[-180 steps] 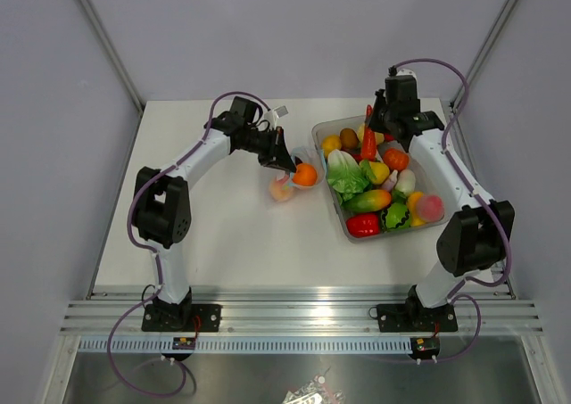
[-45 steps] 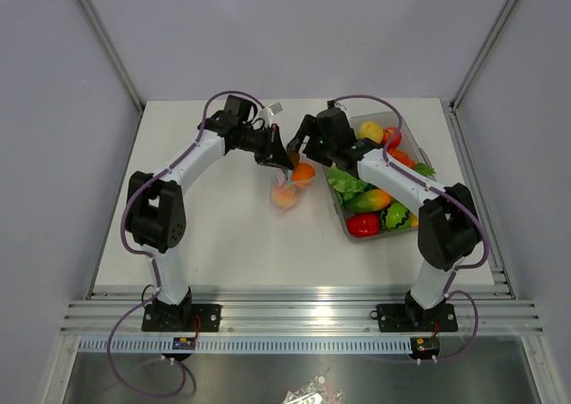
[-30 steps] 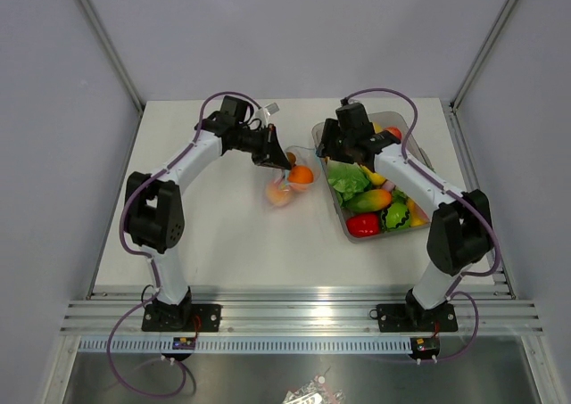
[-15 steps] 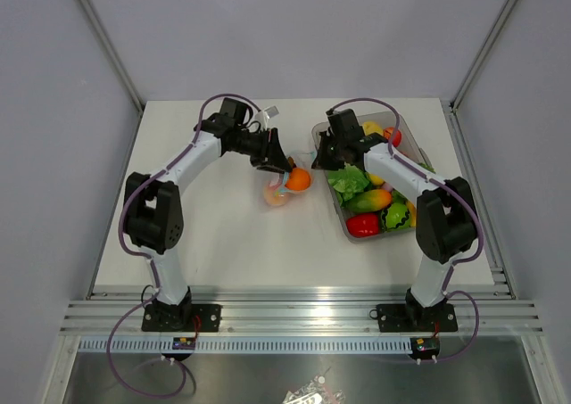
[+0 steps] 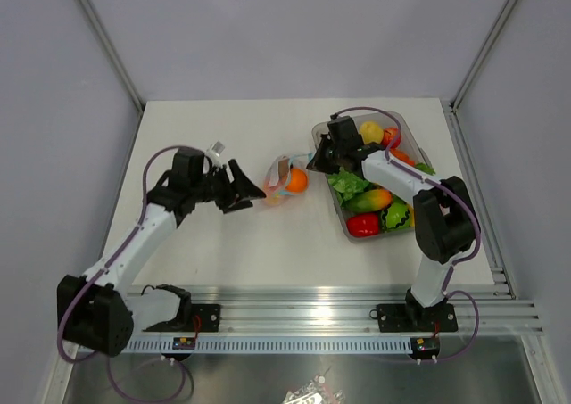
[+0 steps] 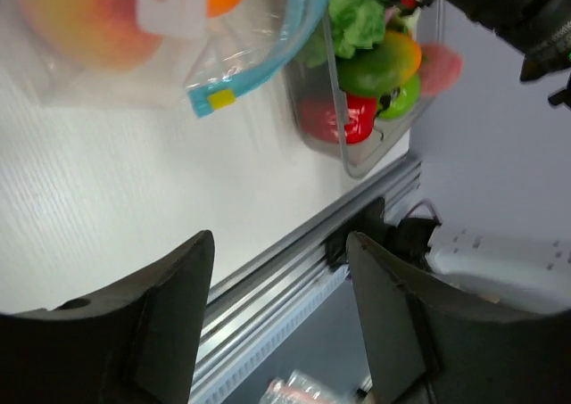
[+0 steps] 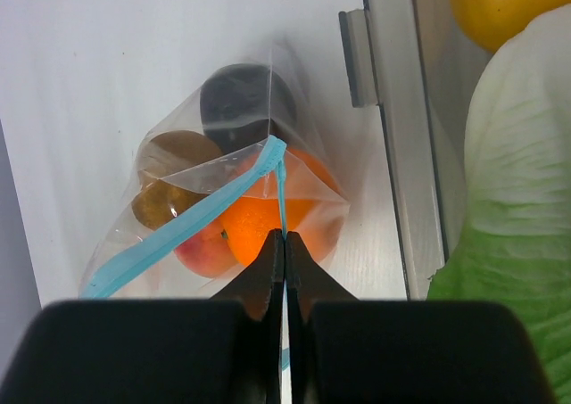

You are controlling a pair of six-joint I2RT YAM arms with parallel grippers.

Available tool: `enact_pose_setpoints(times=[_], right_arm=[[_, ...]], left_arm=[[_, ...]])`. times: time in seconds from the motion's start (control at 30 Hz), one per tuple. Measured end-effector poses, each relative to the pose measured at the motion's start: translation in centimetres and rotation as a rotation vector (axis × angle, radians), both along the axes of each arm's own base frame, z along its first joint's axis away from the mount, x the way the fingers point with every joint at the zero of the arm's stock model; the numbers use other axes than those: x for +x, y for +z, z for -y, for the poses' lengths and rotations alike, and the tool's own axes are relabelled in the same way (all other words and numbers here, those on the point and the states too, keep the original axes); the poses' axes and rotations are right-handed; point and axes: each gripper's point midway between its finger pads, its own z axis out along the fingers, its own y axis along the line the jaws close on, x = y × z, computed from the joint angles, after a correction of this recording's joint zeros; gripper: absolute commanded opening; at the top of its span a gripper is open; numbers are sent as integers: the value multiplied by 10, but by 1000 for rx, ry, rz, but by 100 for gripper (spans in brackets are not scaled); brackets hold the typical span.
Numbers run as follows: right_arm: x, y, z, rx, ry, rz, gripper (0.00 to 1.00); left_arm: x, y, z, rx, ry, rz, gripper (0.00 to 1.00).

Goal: Place the food in the zip-top bag and seal the zipper
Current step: Adjust the zipper food storage bag at the center of the board.

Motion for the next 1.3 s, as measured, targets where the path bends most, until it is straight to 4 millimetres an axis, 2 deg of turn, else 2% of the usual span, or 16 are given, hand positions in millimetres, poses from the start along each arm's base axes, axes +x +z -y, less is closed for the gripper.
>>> enact_pose_setpoints(times=[0.1, 0.2, 0.27, 0.33, 0.47, 0.6, 0.73, 0.8, 0.93, 1.0, 1.23, 1.3], right_arm=[[0, -1, -1, 4, -11, -1, 0], [0, 2, -4, 9, -13, 11, 0], [-1, 4, -6, 10, -9, 18, 0], [-4, 5, -7, 11, -4, 21, 0], [-9, 7, -7, 5, -4, 27, 0], [-11, 9, -6, 5, -6, 32, 0], [-12, 9, -6, 1, -8, 33, 0], [-12, 9, -6, 2, -8, 33, 0], [-13, 9, -7, 1, -5, 33, 0], [-13, 9, -8, 1, -3, 34, 0], [-14, 9, -9, 1, -2, 33, 0], [-14, 9, -9, 1, -2, 33, 0]], left_arm=[[-14, -39, -4, -97, 164, -141, 60], [-14, -79, -3, -150, 284, -325, 62], [-9, -90, -1, -177, 349, -404, 63], [2, -86, 2, -220, 392, -413, 62], [27, -76, 9, -321, 438, -403, 46], [38, -76, 11, -336, 460, -409, 44], [52, -61, 13, -350, 469, -367, 43], [55, -57, 12, -355, 473, -353, 44], [58, -61, 10, -351, 488, -358, 54], [59, -65, 10, -346, 492, -367, 54], [63, -73, 11, -346, 500, -382, 48], [63, -74, 11, -348, 502, -385, 40]])
